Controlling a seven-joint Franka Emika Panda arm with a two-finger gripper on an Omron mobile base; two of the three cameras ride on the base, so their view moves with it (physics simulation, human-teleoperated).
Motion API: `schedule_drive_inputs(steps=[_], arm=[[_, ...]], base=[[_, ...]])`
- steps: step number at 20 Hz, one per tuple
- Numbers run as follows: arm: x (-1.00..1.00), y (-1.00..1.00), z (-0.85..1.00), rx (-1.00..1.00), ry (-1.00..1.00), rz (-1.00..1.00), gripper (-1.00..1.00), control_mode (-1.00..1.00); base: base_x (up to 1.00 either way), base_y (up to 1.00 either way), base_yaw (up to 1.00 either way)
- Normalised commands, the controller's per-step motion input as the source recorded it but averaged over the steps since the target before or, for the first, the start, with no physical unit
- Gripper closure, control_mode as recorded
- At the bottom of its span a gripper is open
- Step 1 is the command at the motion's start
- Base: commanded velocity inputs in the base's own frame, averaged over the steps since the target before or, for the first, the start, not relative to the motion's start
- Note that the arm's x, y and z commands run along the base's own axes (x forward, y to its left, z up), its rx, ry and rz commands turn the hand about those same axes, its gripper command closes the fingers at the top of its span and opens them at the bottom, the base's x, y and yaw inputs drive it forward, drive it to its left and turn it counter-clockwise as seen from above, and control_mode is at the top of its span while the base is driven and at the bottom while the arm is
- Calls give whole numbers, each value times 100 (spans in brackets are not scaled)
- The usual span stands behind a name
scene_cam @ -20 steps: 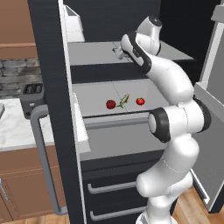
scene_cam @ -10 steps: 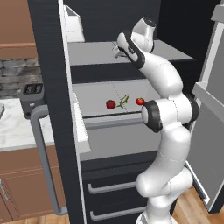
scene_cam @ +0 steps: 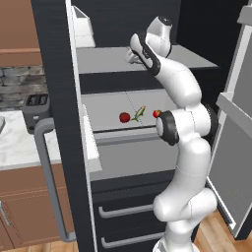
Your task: Place one tomato and one fish in each tupperware on the nearby counter, to pack two identical lunches.
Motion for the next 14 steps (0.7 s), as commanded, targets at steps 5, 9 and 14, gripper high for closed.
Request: schedule_drive_inputs(steps=[5,9,14], arm=[[-20,0,-9,0,-2,0,100,-100],[-100,0,-20,0,-12,-2,100,-100],[-100,-3,-7,0,-20,-2,100,-100]], base=[[0,0,0],[0,0,0],[0,0,0]])
